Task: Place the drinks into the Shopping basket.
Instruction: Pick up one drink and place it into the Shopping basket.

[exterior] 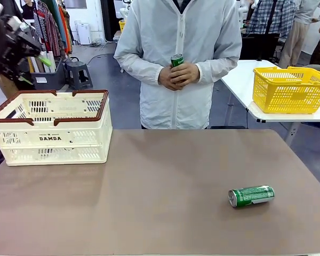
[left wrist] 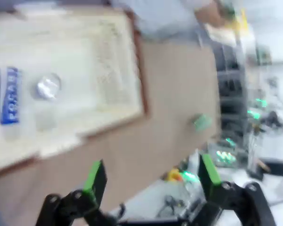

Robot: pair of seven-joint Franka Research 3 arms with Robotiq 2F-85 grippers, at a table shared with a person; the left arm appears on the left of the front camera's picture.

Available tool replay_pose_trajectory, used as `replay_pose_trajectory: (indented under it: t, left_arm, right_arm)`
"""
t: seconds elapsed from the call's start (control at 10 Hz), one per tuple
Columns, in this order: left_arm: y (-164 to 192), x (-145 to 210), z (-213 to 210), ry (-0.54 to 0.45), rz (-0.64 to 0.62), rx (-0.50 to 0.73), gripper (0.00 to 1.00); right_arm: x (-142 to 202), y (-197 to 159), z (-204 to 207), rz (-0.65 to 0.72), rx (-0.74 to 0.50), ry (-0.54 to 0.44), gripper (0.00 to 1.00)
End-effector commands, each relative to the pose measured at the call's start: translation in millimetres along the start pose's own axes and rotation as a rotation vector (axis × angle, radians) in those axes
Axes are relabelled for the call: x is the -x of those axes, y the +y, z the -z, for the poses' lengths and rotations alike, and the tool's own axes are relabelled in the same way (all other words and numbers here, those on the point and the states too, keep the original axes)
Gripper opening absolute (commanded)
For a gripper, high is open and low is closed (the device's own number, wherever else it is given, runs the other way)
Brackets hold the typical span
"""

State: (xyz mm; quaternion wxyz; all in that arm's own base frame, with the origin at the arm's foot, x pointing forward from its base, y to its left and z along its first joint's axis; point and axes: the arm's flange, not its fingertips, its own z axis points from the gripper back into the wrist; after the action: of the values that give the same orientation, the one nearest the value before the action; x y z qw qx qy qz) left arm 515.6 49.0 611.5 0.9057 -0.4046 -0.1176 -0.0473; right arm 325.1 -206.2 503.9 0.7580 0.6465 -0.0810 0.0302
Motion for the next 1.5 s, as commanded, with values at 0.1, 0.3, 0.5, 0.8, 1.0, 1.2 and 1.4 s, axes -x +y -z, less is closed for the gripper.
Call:
replay_pose_trajectory:
  t: [0.1, 0.3, 0.5, 0.8, 1.0, 1.2, 1.4]
  left_arm:
    - [72, 90, -15, 0.209, -0.027, 0.195, 1.0]
    - [111, 147, -14, 0.117, -0.067, 0.27, 1.0]
    - [170, 185, -31, -0.051, -0.064, 0.484, 1.0]
    - [131, 157, -19, 0.128, -0.08, 0.318, 1.0]
    - [131, 157, -19, 0.128, -0.08, 0.318, 1.0]
    - [131, 157, -19, 0.128, -0.08, 0.318, 1.0]
    - [131, 157, -19, 0.128, -0.08, 0.318, 1.0]
  right_arm:
    - [1, 5, -2, 0.012, 0.001, 0.01, 1.0]
    - [1, 5, -2, 0.012, 0.001, 0.01, 1.0]
    - [1, 5, -2, 0.012, 0.001, 0.01, 1.0]
    - [1, 5, -2, 0.012, 0.001, 0.01, 1.0]
    - [1, 5, -2, 0.012, 0.001, 0.01, 1.0]
    - [1, 5, -2, 0.012, 0.001, 0.01, 1.0]
    - [1, 5, -2, 0.012, 0.001, 0.01, 1.0]
